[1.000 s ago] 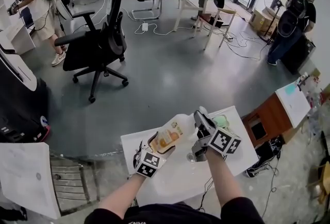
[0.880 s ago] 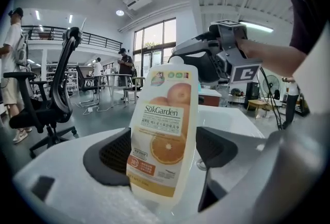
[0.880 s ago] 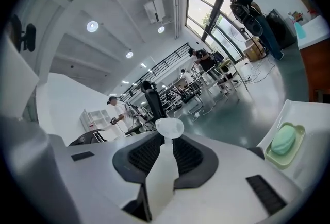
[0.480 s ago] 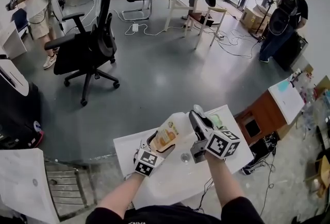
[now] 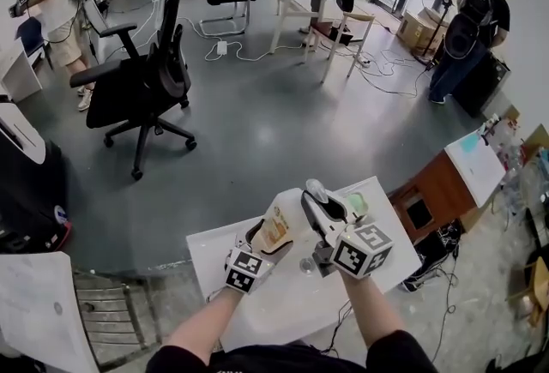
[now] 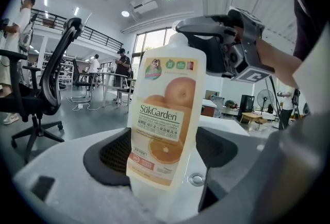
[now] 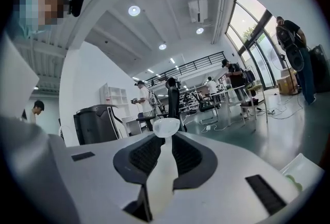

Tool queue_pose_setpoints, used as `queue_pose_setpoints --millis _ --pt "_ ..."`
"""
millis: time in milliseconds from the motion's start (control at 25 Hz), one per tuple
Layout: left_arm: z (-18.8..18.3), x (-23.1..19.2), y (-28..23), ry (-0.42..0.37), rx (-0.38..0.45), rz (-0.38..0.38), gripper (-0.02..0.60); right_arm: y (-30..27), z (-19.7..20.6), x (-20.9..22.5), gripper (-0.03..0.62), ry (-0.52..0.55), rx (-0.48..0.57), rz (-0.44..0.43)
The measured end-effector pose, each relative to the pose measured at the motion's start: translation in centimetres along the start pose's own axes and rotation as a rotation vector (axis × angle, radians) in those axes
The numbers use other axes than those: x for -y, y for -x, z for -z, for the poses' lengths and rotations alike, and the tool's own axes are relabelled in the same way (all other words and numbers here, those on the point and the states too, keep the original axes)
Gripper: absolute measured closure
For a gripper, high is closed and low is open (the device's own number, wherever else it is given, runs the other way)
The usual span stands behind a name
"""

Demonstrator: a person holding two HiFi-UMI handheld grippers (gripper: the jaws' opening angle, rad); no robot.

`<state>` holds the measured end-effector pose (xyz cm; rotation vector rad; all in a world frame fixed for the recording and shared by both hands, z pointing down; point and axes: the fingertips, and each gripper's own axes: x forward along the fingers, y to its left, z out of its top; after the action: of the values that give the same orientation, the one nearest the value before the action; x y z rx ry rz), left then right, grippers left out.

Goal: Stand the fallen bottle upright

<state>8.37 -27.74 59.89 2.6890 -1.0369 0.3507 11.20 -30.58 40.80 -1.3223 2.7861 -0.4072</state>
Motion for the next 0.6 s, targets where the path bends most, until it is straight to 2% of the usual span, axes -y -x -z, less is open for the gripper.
queue_pose_setpoints --millis 360,480,600 --pt "0.3 -0.1 -0.8 0.004 -0.012 0.018 0.19 -0.2 0.3 -1.0 0.525 0.068 0.004 -0.02" --pt "0.6 0.1 -1.3 0.024 -0.03 0.024 0.19 -0.5 0.5 -2.2 0.525 0.136 -0.009 -0.041" --pt "0.6 0.3 -1.6 0.046 -0.033 0.021 0.192 -0.5 0.6 -2.2 0.523 0.141 -0.004 -0.019"
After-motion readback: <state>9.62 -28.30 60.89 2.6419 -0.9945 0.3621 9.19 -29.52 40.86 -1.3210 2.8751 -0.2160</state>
